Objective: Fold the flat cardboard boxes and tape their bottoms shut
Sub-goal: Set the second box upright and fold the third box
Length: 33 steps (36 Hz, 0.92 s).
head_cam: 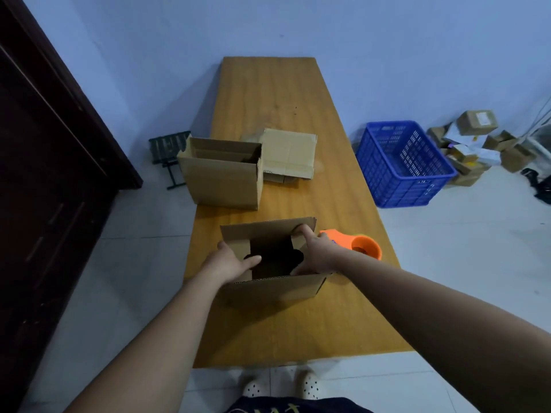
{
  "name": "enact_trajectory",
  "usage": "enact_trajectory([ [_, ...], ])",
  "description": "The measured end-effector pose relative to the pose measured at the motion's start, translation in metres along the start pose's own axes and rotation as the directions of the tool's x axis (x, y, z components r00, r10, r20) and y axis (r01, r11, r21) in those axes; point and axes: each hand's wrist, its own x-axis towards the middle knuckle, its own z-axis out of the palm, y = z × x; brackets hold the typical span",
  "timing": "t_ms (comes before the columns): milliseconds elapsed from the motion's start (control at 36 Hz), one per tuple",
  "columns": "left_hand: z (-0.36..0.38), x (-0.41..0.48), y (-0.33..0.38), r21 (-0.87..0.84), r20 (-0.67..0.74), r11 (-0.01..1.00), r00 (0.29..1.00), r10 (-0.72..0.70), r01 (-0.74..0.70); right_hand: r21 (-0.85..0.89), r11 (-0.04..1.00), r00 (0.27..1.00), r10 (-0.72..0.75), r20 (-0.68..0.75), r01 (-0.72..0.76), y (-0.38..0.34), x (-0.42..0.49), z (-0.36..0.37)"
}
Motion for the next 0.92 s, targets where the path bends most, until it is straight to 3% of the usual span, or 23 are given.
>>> enact_trajectory([
  [111, 0.012, 0.001, 0.002, 0.077, -0.084, 0.994, 0.994, -0.068, 0.074, -0.026, 0.999, 0.998, 0.021, -0.067, -0.022, -0.002, -0.002, 0.007],
  [222, 0.014, 0.000, 0.004, 0.046, -0.069, 0.996, 0.995, -0.069, 0.072, 0.049, 0.998, 0.999, 0.042, -0.031, -0.041, -0.002, -0.003, 0.010],
  [417, -0.003, -0.003, 0.002, -0.222, -0.034, 0.973, 0.997, -0.066, 0.057, 0.385, 0.920, 0.990, 0.113, -0.082, -0.073, 0.003, -0.003, -0.001],
  [556, -0.013, -0.001, -0.004, -0.468, -0.067, 0.884, 0.998, -0.019, -0.015, 0.445, 0.882, 0.982, 0.185, -0.029, -0.153, 0.009, -0.003, -0.012],
  [778, -0.029, 0.001, -0.003, -0.574, -0.314, 0.805, 0.948, -0.046, -0.152, 0.656, 0.753, 0.989, 0.128, -0.075, -0.048, 0.009, 0.002, -0.024],
  [917, -0.044, 0.011, -0.006, -0.702, -0.332, 0.697, 0.933, -0.136, -0.148, 0.695, 0.717, 0.991, 0.050, -0.123, 0.050, -0.005, 0.011, -0.026],
])
